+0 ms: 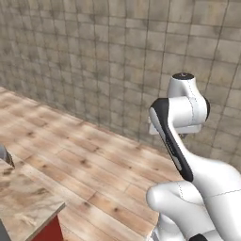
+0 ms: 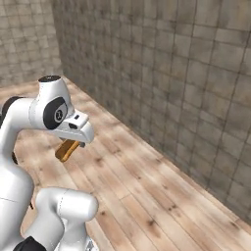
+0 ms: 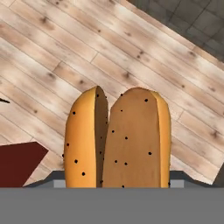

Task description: Move the hot dog bun to the plate on the dining table and place the condiment next to that plate. Then navigate to the fridge and take the sausage and place it on the plate as well.

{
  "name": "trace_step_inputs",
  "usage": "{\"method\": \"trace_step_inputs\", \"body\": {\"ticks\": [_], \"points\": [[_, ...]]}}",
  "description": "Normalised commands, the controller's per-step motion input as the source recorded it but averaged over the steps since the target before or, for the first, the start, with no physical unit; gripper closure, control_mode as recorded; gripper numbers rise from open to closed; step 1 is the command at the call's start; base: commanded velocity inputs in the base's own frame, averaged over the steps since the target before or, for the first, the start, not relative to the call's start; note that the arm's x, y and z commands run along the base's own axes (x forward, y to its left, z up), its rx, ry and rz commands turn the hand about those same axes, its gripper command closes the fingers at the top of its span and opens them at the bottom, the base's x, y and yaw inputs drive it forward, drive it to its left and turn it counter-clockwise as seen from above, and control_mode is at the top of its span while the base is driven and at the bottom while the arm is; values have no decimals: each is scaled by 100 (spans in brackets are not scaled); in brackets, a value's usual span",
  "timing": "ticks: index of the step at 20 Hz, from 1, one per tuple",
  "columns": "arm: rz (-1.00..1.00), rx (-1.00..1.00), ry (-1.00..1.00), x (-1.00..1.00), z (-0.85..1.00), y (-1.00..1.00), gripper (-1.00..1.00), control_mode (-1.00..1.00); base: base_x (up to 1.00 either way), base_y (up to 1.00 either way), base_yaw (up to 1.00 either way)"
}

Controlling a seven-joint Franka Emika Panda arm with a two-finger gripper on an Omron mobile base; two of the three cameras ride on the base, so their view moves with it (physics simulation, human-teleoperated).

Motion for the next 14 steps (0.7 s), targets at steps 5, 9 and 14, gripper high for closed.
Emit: {"method": "trace_step_inputs", "body": {"ticks": [5, 9, 14], "points": [[0, 0, 0, 0, 0, 0, 100, 100, 100, -15, 53], [0, 0, 0, 0, 0, 0, 100, 100, 100, -39, 46], [0, 0, 0, 0, 0, 0, 100, 100, 100, -50, 46]]}}
